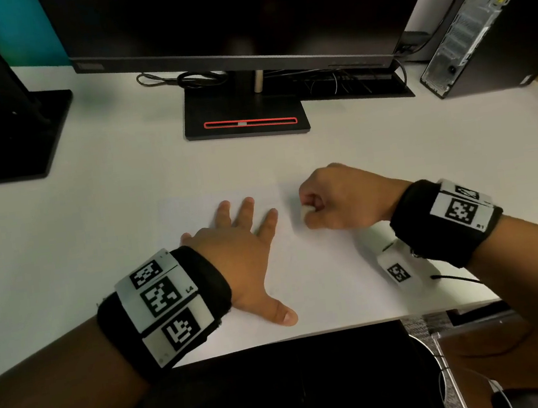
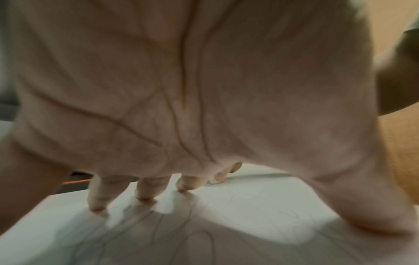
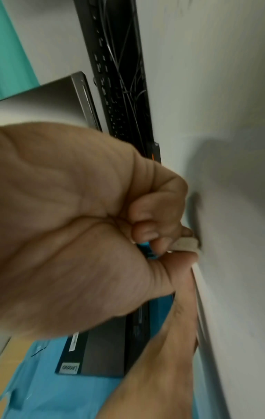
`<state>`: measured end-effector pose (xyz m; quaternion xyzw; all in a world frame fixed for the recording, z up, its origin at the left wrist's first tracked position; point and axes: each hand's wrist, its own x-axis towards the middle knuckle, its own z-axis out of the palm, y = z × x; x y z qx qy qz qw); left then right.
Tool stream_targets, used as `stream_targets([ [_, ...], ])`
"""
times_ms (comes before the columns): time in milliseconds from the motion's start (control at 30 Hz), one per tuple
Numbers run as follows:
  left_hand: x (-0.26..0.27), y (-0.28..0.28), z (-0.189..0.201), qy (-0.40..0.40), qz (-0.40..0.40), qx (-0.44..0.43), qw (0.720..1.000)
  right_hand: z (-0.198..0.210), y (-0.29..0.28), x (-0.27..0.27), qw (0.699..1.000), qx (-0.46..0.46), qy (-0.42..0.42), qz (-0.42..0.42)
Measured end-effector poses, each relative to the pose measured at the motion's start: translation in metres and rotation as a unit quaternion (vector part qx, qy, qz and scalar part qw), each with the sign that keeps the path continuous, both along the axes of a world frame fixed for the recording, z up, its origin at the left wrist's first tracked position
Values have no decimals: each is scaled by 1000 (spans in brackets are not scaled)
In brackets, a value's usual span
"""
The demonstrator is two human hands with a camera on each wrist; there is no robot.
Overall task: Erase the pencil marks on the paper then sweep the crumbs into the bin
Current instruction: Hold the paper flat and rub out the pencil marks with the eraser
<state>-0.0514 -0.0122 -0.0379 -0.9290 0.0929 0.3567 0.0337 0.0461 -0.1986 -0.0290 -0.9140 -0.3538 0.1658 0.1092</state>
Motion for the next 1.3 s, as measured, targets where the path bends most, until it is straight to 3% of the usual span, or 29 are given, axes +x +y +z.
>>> stream_targets([
  [67,-1,-1,0,0,-1,4,1000,-2,2,-2,1000,10,-16,0],
  [167,-1,-1,1,-4,-3,8,1000,-4,4,-14,998,-3,34,44],
  [367,5,-5,14,-20,-21,10,1000,-3,-11,20,998,25,13,-52],
  [567,20,3,13,-82,-2,-45,996,-7,-3,7,999,-12,41,-11],
  [733,23,2,5,-74,25,-29,997,-3,-7,24,998,-14,13,-65],
  [867,25,1,4,-80,24,-16,996,-5,3,9,998,-47,50,-2],
  [1000,26,1,3,-88,17,-8,996,0,-3,29,997,-36,28,-69],
  [1167,25,0,3,-84,21,-8,996,-3,10,7,998,-52,40,14],
  [1300,25,1,3,-88,18,-9,996,2,1,28,997,-49,12,-61],
])
